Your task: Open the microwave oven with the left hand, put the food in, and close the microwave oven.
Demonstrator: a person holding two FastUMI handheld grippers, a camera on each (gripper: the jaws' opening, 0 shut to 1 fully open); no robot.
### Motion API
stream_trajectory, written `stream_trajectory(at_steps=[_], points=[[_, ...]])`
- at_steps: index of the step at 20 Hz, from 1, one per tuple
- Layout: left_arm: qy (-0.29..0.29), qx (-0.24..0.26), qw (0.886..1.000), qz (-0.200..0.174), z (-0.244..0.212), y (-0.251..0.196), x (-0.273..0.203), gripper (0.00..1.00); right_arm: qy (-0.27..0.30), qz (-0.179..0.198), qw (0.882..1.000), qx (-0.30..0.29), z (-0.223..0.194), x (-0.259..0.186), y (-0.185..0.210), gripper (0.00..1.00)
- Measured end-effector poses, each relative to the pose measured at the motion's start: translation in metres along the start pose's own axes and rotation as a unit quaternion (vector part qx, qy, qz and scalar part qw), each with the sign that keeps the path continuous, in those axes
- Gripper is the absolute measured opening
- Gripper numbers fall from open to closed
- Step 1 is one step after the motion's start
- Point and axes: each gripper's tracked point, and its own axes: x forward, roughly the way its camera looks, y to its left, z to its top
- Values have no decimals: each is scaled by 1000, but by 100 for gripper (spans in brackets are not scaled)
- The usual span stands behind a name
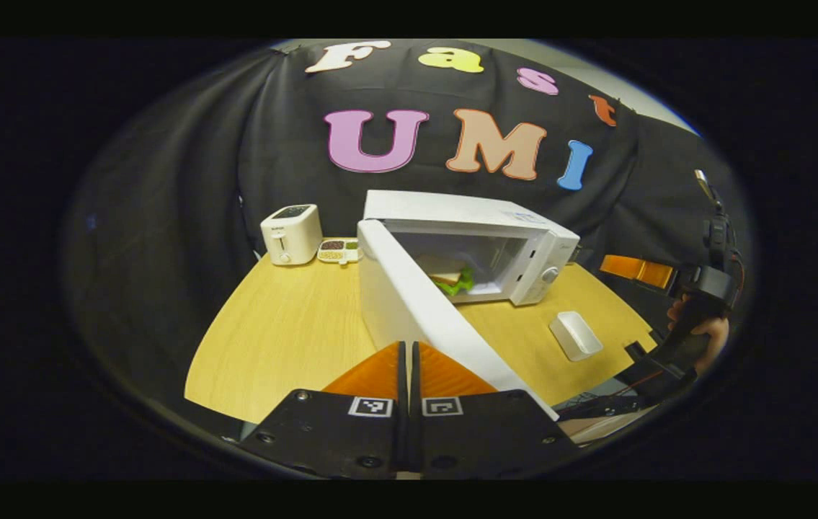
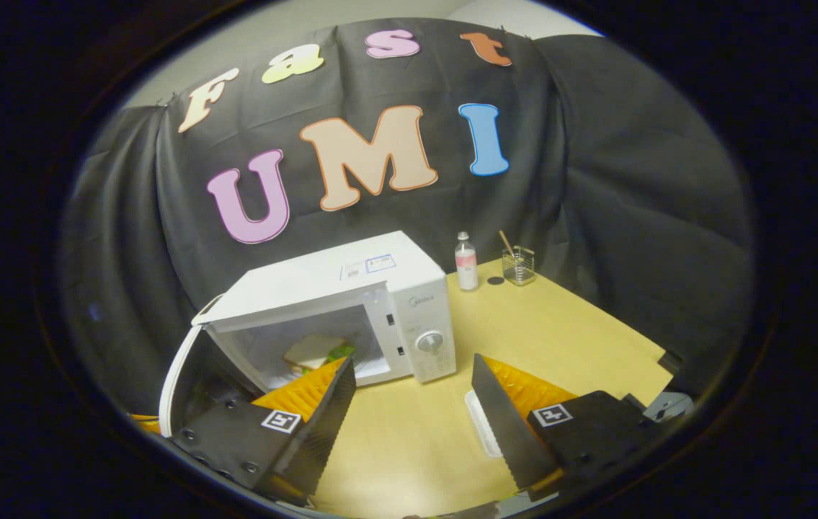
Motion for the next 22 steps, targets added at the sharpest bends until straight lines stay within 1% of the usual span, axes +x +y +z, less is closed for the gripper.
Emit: stream_trajectory(at_steps=[3, 4, 7, 11, 14, 15, 16, 18, 19, 20, 21, 22], points=[[-7, -6, 1000, 17, 7, -24, 12, 0, 3, 17, 1000, 5, 13, 9, -18, 100], [-12, -8, 1000, 22, 11, -31, 17, 1, 1, 21, 1000, 4, 19, 12, -25, 100], [-21, -17, 999, 31, 20, -58, 33, 1, -5, 27, 1000, -9, 32, 20, -49, 100], [-33, -16, 999, 26, 31, -95, 58, 0, -14, 35, 999, -11, 53, 32, -80, 100], [-35, -17, 999, 18, 37, -117, 73, 1, -20, 38, 999, -8, 65, 37, -100, 100], [-35, -17, 999, 16, 38, -124, 78, 1, -22, 37, 999, -10, 69, 39, -106, 92], [-36, -16, 999, 13, 40, -130, 82, 0, -24, 37, 999, -13, 71, 41, -112, 100], [-35, -15, 999, 9, 42, -141, 92, 1, -26, 39, 999, -19, 76, 42, -118, 100], [-34, -14, 999, 7, 43, -146, 97, 0, -27, 40, 999, -23, 77, 43, -122, 100], [-35, -13, 999, 5, 40, -146, 104, 1, -26, 41, 998, -26, 77, 44, -124, 92], [-36, -13, 999, 3, 43, -149, 108, 1, -25, 43, 998, -27, 77, 45, -125, 100], [-38, -13, 999, 2, 44, -151, 113, 1, -23, 45, 998, -28, 77, 45, -126, 100]])
